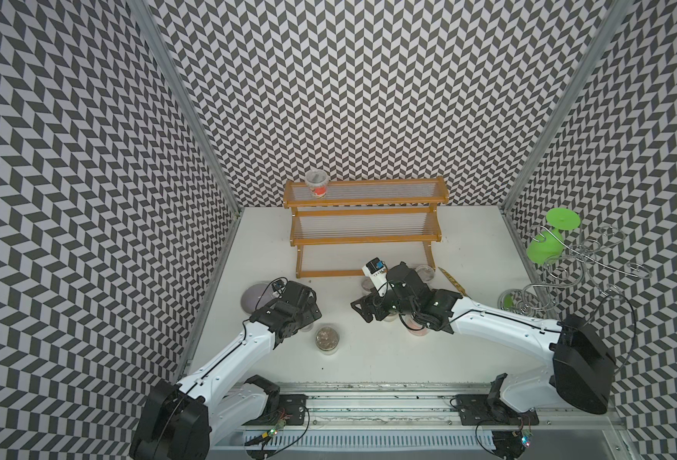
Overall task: Place the seed container on the shelf
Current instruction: Pick up the seed jar at the center of the board.
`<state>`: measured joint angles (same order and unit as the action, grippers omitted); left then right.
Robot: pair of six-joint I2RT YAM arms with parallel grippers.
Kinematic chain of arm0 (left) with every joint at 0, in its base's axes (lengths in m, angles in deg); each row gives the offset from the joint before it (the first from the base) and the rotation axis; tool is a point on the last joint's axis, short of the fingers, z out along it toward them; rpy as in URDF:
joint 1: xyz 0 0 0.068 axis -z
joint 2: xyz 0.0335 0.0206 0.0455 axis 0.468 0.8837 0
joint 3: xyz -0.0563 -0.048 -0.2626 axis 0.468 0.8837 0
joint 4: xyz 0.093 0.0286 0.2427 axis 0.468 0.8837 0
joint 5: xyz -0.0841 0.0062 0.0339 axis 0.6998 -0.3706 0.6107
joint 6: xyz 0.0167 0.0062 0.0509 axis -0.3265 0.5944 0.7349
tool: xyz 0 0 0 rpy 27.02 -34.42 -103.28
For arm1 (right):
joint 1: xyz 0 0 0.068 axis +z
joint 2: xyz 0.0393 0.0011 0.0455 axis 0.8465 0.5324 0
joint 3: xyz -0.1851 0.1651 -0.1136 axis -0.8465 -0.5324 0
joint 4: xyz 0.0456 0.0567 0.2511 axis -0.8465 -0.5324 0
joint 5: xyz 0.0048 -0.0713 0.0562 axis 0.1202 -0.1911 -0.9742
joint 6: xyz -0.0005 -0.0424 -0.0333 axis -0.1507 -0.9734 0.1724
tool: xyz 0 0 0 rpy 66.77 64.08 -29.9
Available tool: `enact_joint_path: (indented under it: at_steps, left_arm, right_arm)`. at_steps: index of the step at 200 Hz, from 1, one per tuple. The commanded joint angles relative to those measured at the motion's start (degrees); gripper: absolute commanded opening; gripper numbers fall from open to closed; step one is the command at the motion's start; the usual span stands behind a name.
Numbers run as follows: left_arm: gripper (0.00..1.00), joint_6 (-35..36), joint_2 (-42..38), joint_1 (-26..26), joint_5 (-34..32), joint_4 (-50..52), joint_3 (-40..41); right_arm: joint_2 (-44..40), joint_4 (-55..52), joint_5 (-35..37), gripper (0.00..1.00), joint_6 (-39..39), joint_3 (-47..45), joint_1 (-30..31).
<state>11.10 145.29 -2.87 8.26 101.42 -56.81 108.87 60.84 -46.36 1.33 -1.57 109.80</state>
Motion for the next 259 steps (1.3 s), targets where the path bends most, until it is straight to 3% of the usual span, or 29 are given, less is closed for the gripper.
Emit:
enact_joint_path:
  at_steps: [1, 33, 105, 161, 195, 259]
  left_arm:
    - [1.00, 2.1, 1.8, 0.9, -2.1, 0.4, -2.4]
    - [0.99, 3.7, 4.1, 1.5, -1.9, 0.6, -3.2]
    - [0.85, 5.2, 7.0, 2.1, 0.2, 2.2, -4.6]
    - [0.80, 6.6, 10.8, 3.3, 0.6, 2.5, -5.8]
    - [0.69, 8.5, 12.7, 3.7, 0.4, 2.4, -7.1]
    - [0.66, 9.9, 12.4, 3.7, 1.0, 3.0, -9.2]
  right_arm:
    - [0.2, 1.0, 1.7, 0.89, -0.9, -0.4, 0.2]
    - [0.2, 1.1, 1.7, 0.89, -1.1, -1.0, 0.2]
    - [0.1, 1.3, 1.8, 0.90, -0.5, -1.2, 0.2]
    - [0.0, 1.2, 2.2, 0.90, -0.5, -1.3, 0.1]
    - [0.0, 0.8, 2.7, 0.91, -0.5, -1.3, 0.2]
    - [0.0, 0.7, 3.5, 0.91, -0.2, -1.5, 0.1]
